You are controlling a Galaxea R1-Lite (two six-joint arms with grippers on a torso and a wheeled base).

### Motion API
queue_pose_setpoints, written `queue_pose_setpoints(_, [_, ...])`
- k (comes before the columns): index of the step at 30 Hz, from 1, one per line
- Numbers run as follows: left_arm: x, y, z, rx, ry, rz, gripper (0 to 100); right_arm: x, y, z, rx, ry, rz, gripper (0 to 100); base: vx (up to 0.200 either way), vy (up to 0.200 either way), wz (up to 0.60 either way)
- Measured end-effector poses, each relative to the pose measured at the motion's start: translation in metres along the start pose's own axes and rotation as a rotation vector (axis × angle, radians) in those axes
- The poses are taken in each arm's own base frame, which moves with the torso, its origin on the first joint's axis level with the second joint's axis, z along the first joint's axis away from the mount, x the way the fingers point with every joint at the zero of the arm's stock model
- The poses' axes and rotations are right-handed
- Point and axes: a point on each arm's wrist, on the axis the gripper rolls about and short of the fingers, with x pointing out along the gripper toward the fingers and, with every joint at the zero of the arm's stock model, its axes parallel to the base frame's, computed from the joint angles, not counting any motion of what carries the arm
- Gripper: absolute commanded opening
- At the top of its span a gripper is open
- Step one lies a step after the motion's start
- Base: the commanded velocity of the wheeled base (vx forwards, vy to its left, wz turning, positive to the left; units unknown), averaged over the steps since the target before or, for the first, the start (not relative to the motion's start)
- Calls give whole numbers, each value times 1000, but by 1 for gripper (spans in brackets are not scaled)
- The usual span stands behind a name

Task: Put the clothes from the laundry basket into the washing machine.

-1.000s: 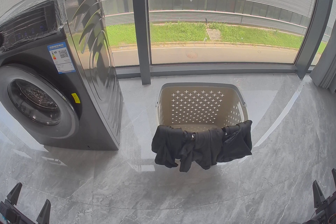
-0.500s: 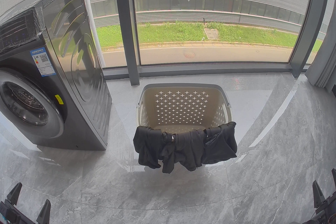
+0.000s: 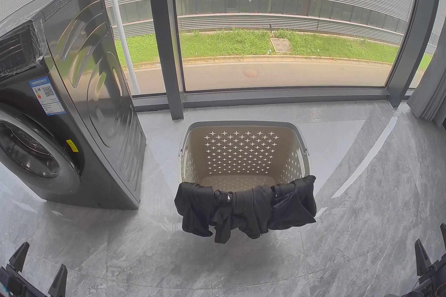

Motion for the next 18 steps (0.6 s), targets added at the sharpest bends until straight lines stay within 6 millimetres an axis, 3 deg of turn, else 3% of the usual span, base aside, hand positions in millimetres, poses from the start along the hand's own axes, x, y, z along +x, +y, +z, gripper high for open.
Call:
queue_pose_setpoints(13, [0, 0, 0, 0, 0, 0, 100, 0, 0, 0, 0, 0, 0, 100, 0, 0, 0])
queue_pose_setpoints(18, [0, 0, 0, -1, 0, 0, 100, 0, 0, 0, 0, 0, 0, 100, 200, 0, 0])
